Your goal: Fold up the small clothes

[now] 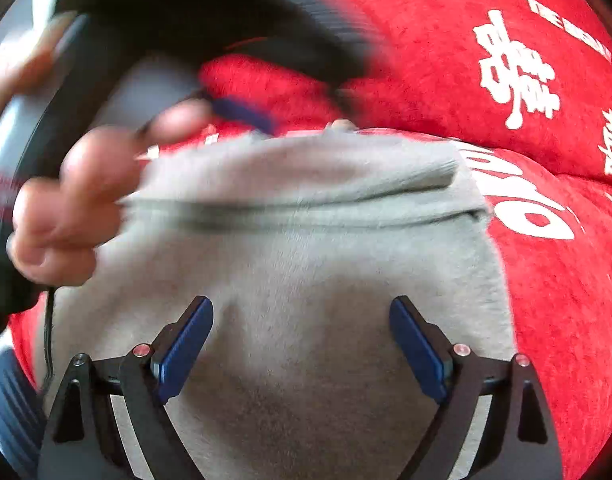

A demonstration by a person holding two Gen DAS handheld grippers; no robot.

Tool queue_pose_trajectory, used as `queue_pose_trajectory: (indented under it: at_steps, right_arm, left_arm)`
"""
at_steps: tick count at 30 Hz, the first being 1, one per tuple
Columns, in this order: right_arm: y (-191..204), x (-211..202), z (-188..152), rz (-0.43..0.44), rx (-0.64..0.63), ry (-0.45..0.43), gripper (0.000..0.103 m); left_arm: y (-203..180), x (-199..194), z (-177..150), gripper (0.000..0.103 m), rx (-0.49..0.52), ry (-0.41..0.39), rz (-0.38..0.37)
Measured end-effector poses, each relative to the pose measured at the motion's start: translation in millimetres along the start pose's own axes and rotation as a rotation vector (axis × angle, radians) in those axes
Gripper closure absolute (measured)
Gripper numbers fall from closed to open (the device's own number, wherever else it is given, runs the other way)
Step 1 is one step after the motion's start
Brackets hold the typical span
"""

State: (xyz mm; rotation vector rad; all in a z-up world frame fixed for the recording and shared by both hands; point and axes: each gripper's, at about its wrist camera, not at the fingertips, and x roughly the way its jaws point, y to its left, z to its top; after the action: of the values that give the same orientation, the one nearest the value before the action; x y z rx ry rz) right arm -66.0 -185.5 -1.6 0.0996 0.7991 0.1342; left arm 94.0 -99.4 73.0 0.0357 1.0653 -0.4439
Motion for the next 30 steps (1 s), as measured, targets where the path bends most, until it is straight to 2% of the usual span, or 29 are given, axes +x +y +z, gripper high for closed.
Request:
queue_pose_trajectory:
  at_steps: [3,6,9,11,12,13,14,17,19,20,23,25,26,28,30]
  right_arm:
    - [-1.5,-13.2,29.4,0.007,0.026,-0.082,0.011]
    - [15.8,1.7,61.4,0.024,0.007,-0.072,0.011]
    - [26.9,43.9,88.7,0.045,0.011,0.018,0.011]
    - [22.4,78.6,96.8,0.053,0.023,0.108,0.011]
    - [17.9,89.8,96.8,0.033,0.03,0.142,0.011]
    - [12.4,99.9,94.1,-0.029,0.033,0.179,0.011]
    - [5.9,103.9,91.0,-0.089,0.026,0.187,0.011]
    - [-5.1,93.2,88.5,-0.128,0.038,0.155,0.011]
    - [-6.7,84.6,87.1,-0.223,0.036,0.148,0.011]
    - [-3.3,76.9,85.9,-0.245,0.042,0.13,0.011]
    - [16.5,62.5,81.2,-0.139,0.045,0.105,0.011]
    - [35.0,61.7,74.3,-0.087,-0.002,0.121,0.011]
    - [42.0,64.4,68.2,-0.088,-0.02,0.141,0.011]
    - [46.8,76.5,54.2,-0.154,-0.04,0.198,0.011]
    - [47.1,68.8,45.5,-0.174,-0.036,0.168,0.011]
  left_arm:
    - [52.5,-24.4,-8.1,0.032,-0.08,-0.053,0.112]
    - [102.6,-27.9,-20.3,0.032,-0.159,-0.042,0.239]
    - [144.2,-20.1,-37.4,0.032,-0.254,-0.006,0.284]
    - [164.6,-10.4,-51.0,0.032,-0.302,0.023,0.278]
    - [170.8,-8.3,-56.2,0.032,-0.307,0.031,0.272]
    - [174.8,-5.7,-61.6,0.032,-0.305,0.036,0.269]
    - [174.8,-5.9,-66.6,0.032,-0.284,0.019,0.263]
    - [167.5,-9.4,-72.3,0.032,-0.217,0.0,0.3]
    - [164.3,-19.6,-74.2,0.032,-0.213,-0.023,0.323]
    - [159.7,-25.0,-74.9,0.032,-0.21,-0.047,0.303]
    - [135.6,-26.8,-80.7,0.032,-0.169,-0.059,0.237]
    - [121.6,-23.6,-88.6,0.032,-0.126,-0.058,0.247]
    - [115.0,-21.6,-93.9,0.032,-0.104,-0.06,0.263]
    - [108.4,-18.5,-102.8,0.032,-0.074,-0.052,0.295]
    - [108.4,-17.9,-113.8,0.032,-0.089,-0.03,0.302]
